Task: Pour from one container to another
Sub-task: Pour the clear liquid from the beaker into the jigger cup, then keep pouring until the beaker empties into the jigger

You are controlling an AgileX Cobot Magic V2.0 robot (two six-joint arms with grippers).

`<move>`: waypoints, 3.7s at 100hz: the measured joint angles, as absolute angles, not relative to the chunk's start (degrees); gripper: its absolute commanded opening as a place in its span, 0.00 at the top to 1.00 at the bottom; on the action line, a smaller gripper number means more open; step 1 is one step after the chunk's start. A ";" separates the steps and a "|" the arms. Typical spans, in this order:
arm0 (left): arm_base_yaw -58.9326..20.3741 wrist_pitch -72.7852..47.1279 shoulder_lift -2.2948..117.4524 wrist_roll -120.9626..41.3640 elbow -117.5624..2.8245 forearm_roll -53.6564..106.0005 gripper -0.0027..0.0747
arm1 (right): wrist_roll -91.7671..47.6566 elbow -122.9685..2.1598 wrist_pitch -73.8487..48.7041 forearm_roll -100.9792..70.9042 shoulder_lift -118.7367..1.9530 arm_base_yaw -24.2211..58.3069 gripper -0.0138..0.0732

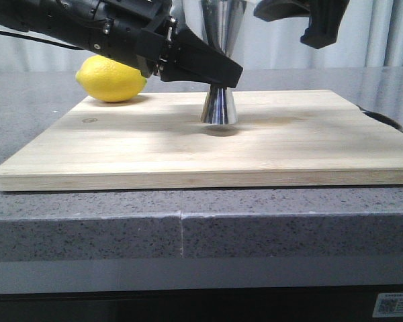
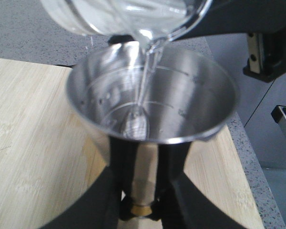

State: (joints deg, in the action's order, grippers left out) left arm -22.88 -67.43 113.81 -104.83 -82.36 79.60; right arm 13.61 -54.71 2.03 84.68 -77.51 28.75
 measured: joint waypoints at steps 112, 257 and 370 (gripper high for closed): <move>-22.88 -67.43 113.81 -104.83 -82.36 79.60 0.98 | 13.69 -57.42 1.38 85.84 -77.51 28.75 0.56; -22.88 -67.43 113.81 -104.83 -82.36 79.56 0.98 | 13.70 -57.42 1.38 91.31 -77.51 28.75 0.56; -22.88 -67.43 113.81 -104.69 -82.36 79.47 0.98 | 13.70 -57.42 1.07 97.81 -77.51 29.87 0.56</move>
